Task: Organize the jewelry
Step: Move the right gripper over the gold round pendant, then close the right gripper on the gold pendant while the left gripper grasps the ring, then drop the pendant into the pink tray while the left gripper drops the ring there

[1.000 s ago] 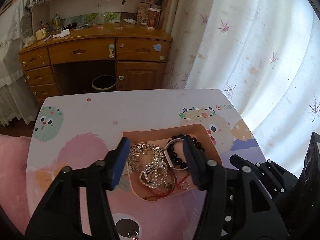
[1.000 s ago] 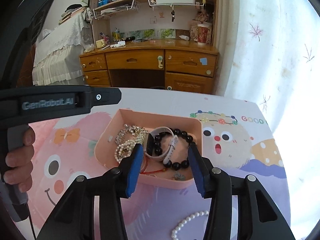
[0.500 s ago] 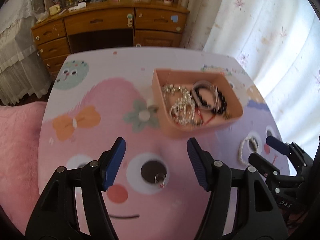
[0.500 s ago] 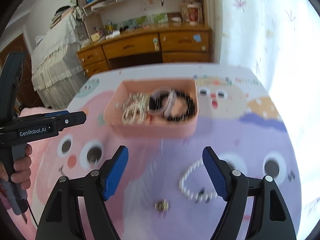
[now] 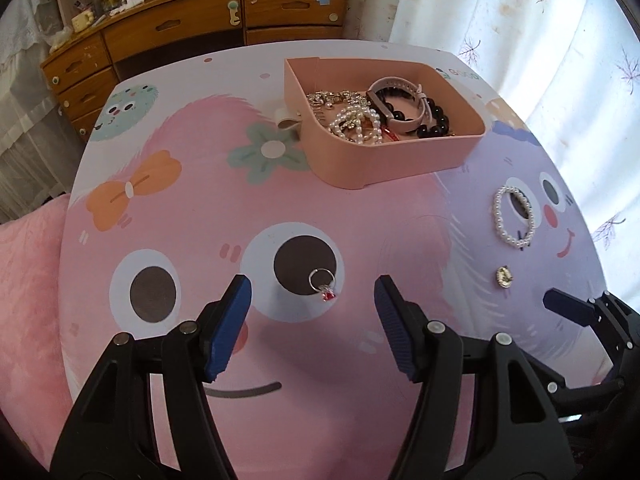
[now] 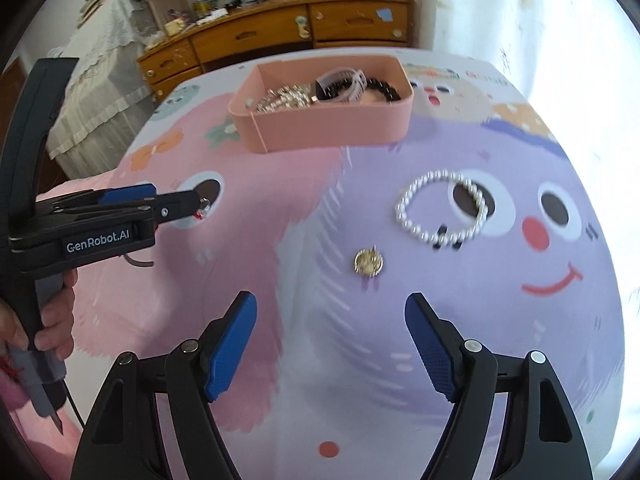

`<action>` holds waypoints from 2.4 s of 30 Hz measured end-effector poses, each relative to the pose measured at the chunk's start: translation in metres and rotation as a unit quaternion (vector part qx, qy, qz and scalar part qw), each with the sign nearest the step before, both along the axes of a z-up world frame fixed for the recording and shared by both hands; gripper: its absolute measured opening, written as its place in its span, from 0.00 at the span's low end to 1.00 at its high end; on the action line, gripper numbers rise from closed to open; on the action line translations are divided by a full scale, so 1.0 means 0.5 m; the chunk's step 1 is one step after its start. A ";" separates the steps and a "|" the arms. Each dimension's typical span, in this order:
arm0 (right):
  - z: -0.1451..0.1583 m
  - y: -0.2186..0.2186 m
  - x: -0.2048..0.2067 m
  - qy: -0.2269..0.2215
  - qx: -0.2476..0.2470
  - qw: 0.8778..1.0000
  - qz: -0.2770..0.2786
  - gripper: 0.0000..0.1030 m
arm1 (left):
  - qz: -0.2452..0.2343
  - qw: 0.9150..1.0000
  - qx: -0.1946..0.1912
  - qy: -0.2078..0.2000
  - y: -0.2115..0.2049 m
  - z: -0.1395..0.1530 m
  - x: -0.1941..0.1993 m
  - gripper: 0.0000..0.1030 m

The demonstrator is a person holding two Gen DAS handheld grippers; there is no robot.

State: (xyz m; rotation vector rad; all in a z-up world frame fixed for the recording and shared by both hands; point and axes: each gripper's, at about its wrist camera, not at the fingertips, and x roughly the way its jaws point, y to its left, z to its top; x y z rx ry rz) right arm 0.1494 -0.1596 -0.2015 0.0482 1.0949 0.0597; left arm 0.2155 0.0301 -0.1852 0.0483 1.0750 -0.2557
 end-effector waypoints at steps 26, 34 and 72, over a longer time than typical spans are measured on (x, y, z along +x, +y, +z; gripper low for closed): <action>-0.043 -0.004 0.078 -0.009 -0.048 0.998 -0.041 0.27 | -0.039 0.999 -0.011 -0.006 -0.018 -0.046 0.014 0.11; -0.043 -0.017 0.077 -0.017 -0.041 0.998 -0.032 0.16 | -0.032 0.999 -0.016 -0.010 -0.013 -0.042 0.008 0.00; 0.177 -0.019 0.206 -0.152 -0.015 0.988 -0.006 0.15 | -0.050 0.981 -0.121 -0.142 -0.049 0.196 0.081 0.00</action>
